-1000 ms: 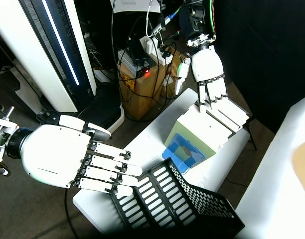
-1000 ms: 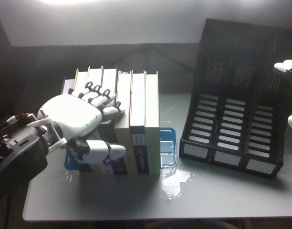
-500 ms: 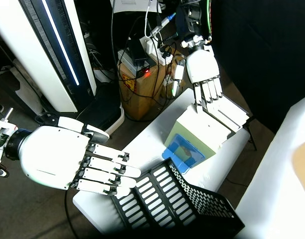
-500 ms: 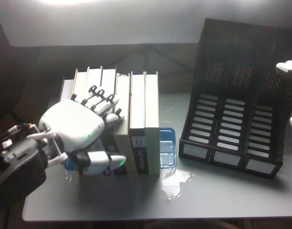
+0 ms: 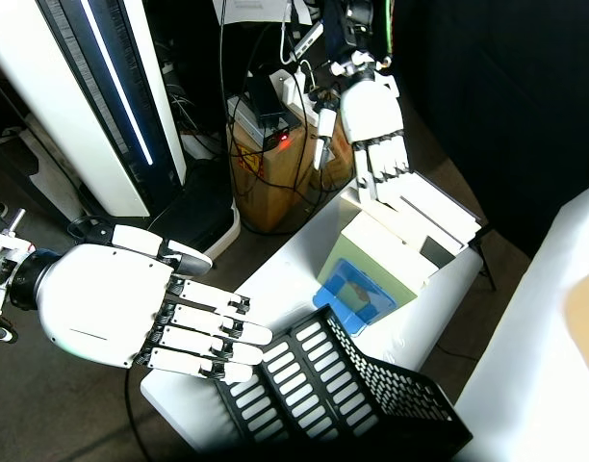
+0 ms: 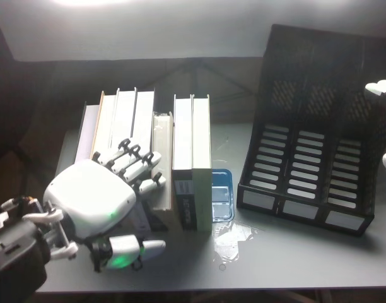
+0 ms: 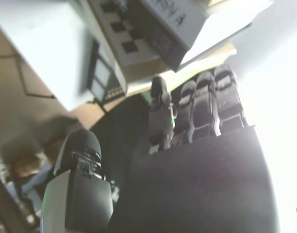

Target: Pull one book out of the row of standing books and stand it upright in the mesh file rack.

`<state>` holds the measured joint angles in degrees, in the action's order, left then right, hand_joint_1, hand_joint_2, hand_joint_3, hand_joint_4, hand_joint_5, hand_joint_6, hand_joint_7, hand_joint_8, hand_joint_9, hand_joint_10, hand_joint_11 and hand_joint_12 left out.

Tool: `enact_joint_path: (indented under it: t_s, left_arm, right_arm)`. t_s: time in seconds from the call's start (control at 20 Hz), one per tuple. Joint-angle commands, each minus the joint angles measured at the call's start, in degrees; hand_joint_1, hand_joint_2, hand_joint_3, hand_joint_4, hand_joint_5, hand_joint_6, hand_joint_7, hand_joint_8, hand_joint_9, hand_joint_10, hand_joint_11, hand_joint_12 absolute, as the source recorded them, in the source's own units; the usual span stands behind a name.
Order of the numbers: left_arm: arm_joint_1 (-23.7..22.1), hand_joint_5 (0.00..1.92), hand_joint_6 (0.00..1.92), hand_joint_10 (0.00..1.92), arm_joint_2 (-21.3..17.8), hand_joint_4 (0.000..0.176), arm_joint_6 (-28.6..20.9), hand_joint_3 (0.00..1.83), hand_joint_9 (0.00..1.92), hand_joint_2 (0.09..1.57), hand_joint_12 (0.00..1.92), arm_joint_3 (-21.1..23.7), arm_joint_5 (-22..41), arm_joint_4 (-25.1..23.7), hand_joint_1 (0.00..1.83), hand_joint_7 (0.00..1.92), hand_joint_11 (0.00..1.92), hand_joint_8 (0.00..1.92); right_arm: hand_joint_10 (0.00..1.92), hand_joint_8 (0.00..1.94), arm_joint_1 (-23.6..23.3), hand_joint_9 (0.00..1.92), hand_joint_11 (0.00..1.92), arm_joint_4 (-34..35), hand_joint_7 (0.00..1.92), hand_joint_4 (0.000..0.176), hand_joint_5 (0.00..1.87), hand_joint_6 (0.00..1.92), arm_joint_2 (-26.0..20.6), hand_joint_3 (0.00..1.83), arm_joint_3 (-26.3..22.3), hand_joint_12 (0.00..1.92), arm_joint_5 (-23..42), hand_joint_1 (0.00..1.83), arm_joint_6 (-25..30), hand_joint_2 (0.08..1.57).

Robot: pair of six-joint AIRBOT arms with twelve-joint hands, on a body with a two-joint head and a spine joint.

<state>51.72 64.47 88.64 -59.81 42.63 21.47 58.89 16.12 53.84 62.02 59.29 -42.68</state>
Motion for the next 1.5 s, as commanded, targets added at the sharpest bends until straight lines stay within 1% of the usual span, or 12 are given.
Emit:
enact_joint_path:
  t_s: [0.0, 0.05, 0.45, 0.5, 0.55, 0.6, 0.7, 0.8, 0.9, 0.95, 1.1, 1.45]
  left_arm:
    - [0.57, 0.53, 0.01, 0.0, -0.18, 0.015, 0.32, 0.0, 0.0, 1.17, 0.0, 0.57, 2.94, -1.11, 0.14, 0.0, 0.0, 0.0]
    - [1.14, 0.55, 0.02, 0.0, -0.47, 0.001, 0.3, 0.0, 0.0, 1.17, 0.0, 1.3, 3.62, -1.28, 0.15, 0.0, 0.0, 0.0]
    - [5.07, 0.53, 0.0, 0.0, -1.82, 0.0, -3.52, 0.01, 0.0, 1.19, 0.0, 4.31, 9.3, -2.36, 0.12, 0.0, 0.0, 0.0]
    - [4.57, 0.36, 0.0, 0.0, -1.89, 0.029, -3.54, 0.02, 0.0, 1.23, 0.0, 4.16, 9.83, -2.48, 0.04, 0.0, 0.0, 0.0]
    - [4.08, 0.36, 0.0, 0.0, -2.11, 0.029, -3.54, 0.02, 0.0, 1.23, 0.0, 4.13, 10.63, -2.7, 0.04, 0.0, 0.0, 0.0]
    - [3.68, 0.17, 0.0, 0.0, -2.51, 0.079, -3.55, 0.02, 0.0, 1.24, 0.0, 4.26, 11.79, -2.92, 0.03, 0.0, 0.0, 0.0]
    - [3.48, 0.01, 0.0, 0.0, -3.87, 0.1, -3.56, 0.02, 0.0, 1.25, 0.0, 5.09, 15.4, -3.11, 0.01, 0.0, 0.0, 0.0]
    - [3.67, 0.0, 0.0, 0.0, -5.49, 0.071, -4.31, 0.01, 0.0, 1.25, 0.0, 5.82, 19.05, -3.04, 0.0, 0.0, 0.0, 0.0]
    - [4.05, 0.0, 0.0, 0.0, -6.72, 0.105, -5.87, 0.01, 0.0, 1.24, 0.0, 5.86, 22.08, -2.44, 0.0, 0.0, 0.0, 0.0]
    - [4.19, 0.0, 0.0, 0.0, -7.26, 0.096, -6.03, 0.01, 0.0, 1.24, 0.0, 5.81, 23.08, -1.71, 0.0, 0.0, 0.0, 0.0]
    - [4.33, 0.0, 0.0, 0.0, -8.15, 0.112, -6.51, 0.04, 0.0, 1.31, 0.0, 4.7, 24.61, 1.44, 0.0, 0.0, 0.0, 0.0]
    - [4.32, 0.0, 0.0, 0.0, -8.12, 0.069, -11.25, 0.03, 0.0, 1.41, 0.0, -0.09, 24.43, 8.06, 0.0, 0.0, 0.0, 0.0]
  right_arm:
    - [0.0, 0.0, 0.01, 0.0, 0.0, 0.43, 0.0, 0.0, 0.03, 0.0, -0.1, 0.0, -0.01, 0.07, 6.87, 0.43, 0.4, 1.39]
    - [0.0, 0.0, 0.03, 0.0, 0.0, 0.45, 0.0, 0.0, 0.03, 0.0, -0.1, 0.0, -0.03, 0.02, 6.87, 0.42, 0.4, 1.39]
    - [0.0, 0.0, 0.07, 0.0, 0.0, 0.57, 0.0, 0.0, 0.02, 0.0, -0.09, 0.0, -0.06, 0.0, 6.88, 0.46, 0.4, 1.39]
    - [0.0, 0.0, 0.07, 0.0, 0.0, 0.56, 0.0, 0.0, 0.01, 0.0, -0.09, 0.0, -0.06, 0.0, 6.88, 0.48, 0.4, 1.39]
    - [0.0, 0.0, 0.07, 0.0, 0.0, 0.37, 0.0, 0.0, 0.01, 0.0, -0.09, 0.0, -0.06, 0.0, 6.93, 0.48, 0.4, 1.39]
    - [0.0, 0.0, 0.06, 0.0, 0.0, -0.08, 0.0, 0.0, 0.0, 0.0, -0.1, 0.0, -0.08, 0.0, 6.99, 0.5, 0.44, 1.39]
    - [0.0, 0.0, -0.17, 0.0, 0.0, -1.65, 0.0, 0.0, 0.0, 0.0, -0.18, 0.0, -0.28, 0.0, 7.0, 0.58, 0.44, 1.38]
    - [0.0, 0.0, -1.06, 0.0, 0.0, -3.86, 0.0, 0.0, 0.0, 0.0, -0.71, 0.0, -0.79, 0.0, 6.95, 0.55, 0.44, 1.37]
    - [0.0, 0.0, -2.11, 0.0, 0.0, -6.45, 0.0, 0.0, 0.0, 0.0, -1.43, 0.0, -1.33, 0.0, 6.34, 0.54, 0.44, 1.35]
    - [0.0, 0.0, -3.09, 0.0, 0.0, -8.12, 0.0, 0.0, 0.0, 0.0, -1.81, 0.0, -1.53, 0.0, 5.42, 0.55, 0.44, 1.34]
    - [0.0, 0.0, -6.61, 0.0, 0.0, -13.72, 0.0, 0.0, 0.0, 0.0, -2.18, 0.0, -1.56, 0.0, 0.64, 0.66, 0.22, 1.3]
    - [0.0, 0.0, -18.94, 0.0, 0.0, -30.48, 0.0, 0.0, 0.0, 0.0, 1.77, 0.0, 0.67, 0.0, -13.91, 0.72, 1.2, 1.22]
